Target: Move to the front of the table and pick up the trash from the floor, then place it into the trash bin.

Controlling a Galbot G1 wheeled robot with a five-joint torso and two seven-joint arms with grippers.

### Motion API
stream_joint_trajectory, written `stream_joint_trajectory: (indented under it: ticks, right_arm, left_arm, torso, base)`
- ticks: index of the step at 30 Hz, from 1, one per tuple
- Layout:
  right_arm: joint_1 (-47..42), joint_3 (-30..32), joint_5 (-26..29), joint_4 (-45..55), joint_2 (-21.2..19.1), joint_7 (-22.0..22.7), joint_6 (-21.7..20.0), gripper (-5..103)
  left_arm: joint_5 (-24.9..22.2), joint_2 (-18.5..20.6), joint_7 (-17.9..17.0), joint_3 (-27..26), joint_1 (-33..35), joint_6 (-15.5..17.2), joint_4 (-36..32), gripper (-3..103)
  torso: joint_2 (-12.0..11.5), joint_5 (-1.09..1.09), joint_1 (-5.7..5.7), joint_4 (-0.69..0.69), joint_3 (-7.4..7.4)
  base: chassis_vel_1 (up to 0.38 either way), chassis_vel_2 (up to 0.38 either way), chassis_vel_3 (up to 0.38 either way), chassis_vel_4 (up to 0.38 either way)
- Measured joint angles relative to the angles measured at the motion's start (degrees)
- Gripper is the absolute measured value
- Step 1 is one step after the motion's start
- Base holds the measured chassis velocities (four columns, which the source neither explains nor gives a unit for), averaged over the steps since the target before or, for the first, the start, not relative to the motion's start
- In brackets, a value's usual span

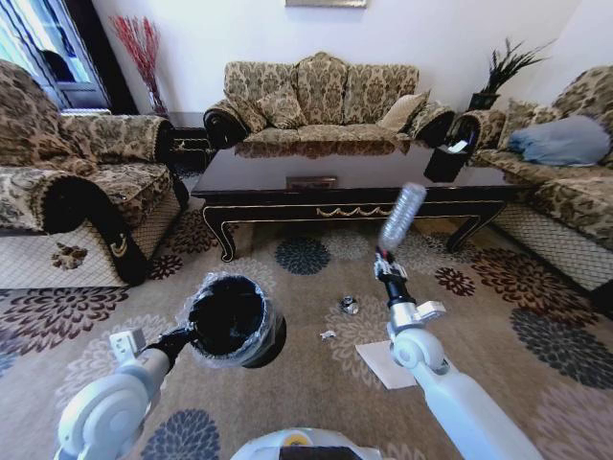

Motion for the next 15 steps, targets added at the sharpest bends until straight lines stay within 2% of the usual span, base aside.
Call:
stream_joint_trajectory:
  ticks: [3, 4, 7, 9, 10, 15]
  right_arm:
    - [2.57, -5.47, -3.52, 2.1, -3.31, -0.87, 2.17, 29]
    - [2.57, -5.47, -3.52, 2.1, -3.31, -0.87, 2.17, 29]
    - [8.02, -12.48, -6.73, 1.56, -6.94, -1.01, 3.32, 29]
    - [11.38, -16.37, -7.35, 0.38, -7.95, -1.27, 3.49, 29]
    - [11.38, -16.37, -7.35, 0.38, -7.95, -1.27, 3.49, 29]
    - [18.29, -24.63, -7.84, -3.96, -7.17, -2.06, 3.92, 29]
  left_arm:
    - [-4.5, 2.6, -0.66, 1.13, -2.42, 0.0, 1.91, 2]
    - [-4.5, 2.6, -0.66, 1.13, -2.42, 0.0, 1.91, 2]
    - [-8.79, 6.81, -1.26, 2.56, -5.89, 0.0, 4.94, 2]
    - [-10.94, 8.93, -1.6, 3.53, -8.37, 0.0, 7.16, 2]
    - [-10.94, 8.93, -1.6, 3.53, -8.37, 0.0, 7.16, 2]
    - [-12.41, 11.44, -1.67, 7.64, -14.78, -0.28, 13.17, 2]
  torso:
    - [0.0, 0.0, 0.0, -0.01, 0.0]
    - [0.0, 0.0, 0.0, -0.01, 0.0]
    - [0.0, 0.0, 0.0, -0.01, 0.01]
    - [0.0, 0.0, 0.0, 0.01, 0.01]
    - [0.0, 0.0, 0.0, 0.01, 0.01]
    - [0.0, 0.0, 0.01, -0.01, 0.01]
  base:
    - [0.0, 0.0, 0.0, 0.0]
    - [0.0, 0.0, 0.0, 0.0]
    - [0.0, 0.0, 0.0, 0.0]
    - [0.0, 0.0, 0.0, 0.0]
    - [0.0, 0.0, 0.0, 0.0]
    - [0.0, 0.0, 0.0, 0.0]
